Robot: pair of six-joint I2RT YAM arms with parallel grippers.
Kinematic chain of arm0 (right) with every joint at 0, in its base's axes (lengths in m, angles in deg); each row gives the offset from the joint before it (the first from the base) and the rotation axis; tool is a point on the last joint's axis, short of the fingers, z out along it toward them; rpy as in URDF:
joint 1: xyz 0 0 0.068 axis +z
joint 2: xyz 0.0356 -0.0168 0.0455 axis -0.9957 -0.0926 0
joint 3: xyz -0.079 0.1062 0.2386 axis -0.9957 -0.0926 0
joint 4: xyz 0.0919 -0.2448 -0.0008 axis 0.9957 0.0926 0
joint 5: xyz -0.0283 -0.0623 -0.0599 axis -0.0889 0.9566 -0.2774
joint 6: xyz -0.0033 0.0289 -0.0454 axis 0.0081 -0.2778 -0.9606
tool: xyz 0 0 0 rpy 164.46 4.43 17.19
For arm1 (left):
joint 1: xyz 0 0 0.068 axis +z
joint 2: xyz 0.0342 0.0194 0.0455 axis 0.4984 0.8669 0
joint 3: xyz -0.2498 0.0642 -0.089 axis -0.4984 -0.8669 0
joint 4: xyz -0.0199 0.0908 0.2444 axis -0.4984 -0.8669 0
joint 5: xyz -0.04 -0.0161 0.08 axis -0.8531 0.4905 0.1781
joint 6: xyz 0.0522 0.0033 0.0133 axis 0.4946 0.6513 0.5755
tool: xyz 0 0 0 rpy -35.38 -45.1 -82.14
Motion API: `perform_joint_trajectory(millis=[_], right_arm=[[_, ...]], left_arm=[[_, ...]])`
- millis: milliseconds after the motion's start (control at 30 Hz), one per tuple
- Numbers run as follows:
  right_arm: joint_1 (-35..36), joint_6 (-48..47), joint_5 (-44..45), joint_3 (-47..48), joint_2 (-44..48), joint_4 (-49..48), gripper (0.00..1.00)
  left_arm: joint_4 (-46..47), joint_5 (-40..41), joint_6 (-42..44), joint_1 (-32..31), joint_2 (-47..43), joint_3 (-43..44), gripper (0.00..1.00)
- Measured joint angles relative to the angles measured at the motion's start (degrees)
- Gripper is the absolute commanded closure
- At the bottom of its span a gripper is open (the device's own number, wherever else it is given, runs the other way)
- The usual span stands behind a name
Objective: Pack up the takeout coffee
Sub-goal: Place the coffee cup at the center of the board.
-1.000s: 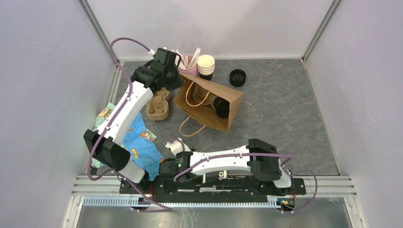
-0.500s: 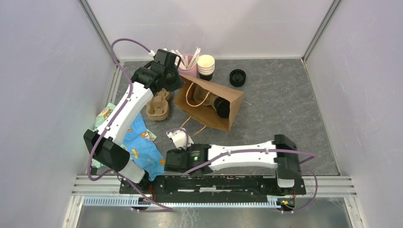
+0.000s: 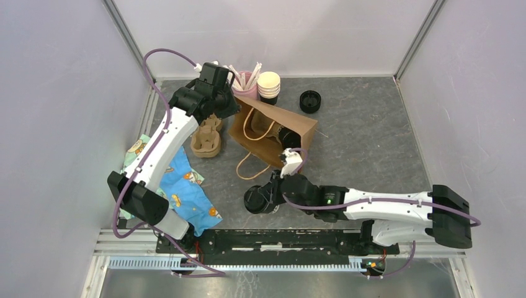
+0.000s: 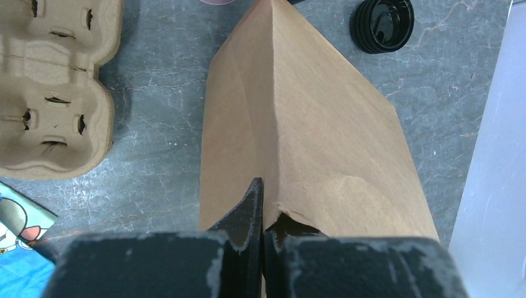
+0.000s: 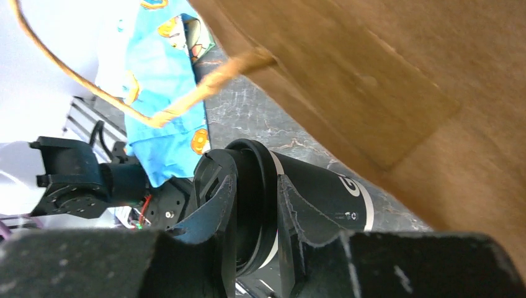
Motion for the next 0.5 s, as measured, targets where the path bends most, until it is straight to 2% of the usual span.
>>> perform_joint_trajectory(millis=[267,500], right_arm=[[-1.3,6.4,-4.2,-13.6,3.8,-20.0,0.85],[-1.3,9.0,-4.8,-19.1,5.3,-26.3,0.81]], left_arm=[[0.0,-0.3,0.0,0.1,0.0,0.2,0.98],[0.1,-1.4,0.0,0.2,0.0,0.9,0.98]])
